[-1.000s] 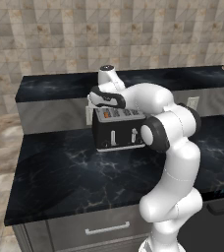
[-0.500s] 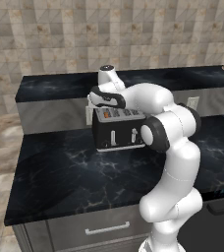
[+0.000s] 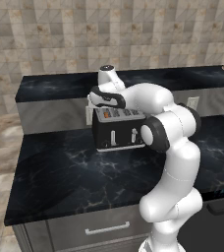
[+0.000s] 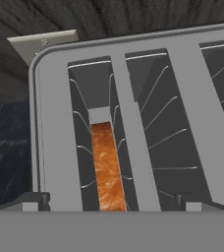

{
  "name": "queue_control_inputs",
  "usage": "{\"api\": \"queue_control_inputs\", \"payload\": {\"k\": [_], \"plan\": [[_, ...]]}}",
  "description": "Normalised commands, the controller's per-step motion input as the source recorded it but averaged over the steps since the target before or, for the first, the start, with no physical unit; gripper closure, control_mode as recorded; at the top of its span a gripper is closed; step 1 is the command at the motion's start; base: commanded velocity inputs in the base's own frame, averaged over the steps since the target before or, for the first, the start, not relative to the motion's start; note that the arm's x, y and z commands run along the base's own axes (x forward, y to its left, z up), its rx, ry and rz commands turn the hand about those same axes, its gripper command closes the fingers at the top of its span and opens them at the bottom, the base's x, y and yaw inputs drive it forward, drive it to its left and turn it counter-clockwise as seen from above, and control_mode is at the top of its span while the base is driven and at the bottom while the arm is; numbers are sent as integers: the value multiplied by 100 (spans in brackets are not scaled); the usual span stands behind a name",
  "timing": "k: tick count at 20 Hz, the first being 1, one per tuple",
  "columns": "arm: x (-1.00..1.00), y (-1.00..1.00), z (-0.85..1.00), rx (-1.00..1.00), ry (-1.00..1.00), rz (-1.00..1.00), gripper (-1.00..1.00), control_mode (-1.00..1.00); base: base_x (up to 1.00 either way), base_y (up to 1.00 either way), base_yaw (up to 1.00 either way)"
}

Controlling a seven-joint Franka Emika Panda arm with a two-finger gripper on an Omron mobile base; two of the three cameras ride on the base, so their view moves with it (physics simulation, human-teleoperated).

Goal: Start the toaster. Once the lever pops up, take the bread to the plate on the dining counter.

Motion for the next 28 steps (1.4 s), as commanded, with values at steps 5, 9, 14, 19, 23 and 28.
{"api": "queue_control_inputs", "payload": {"k": [5,9,14,19,23,28], "plan": [[0,0,0,0,0,0,-100,-100,0,0,0],[0,0,0,0,0,0,-100,-100,0,0,0],[0,0,0,0,0,0,-100,-100,0,0,0],[0,0,0,0,0,0,-100,-100,0,0,0],[0,0,0,0,0,0,-100,-100,0,0,0],[0,0,0,0,0,0,-100,-100,0,0,0]]}}
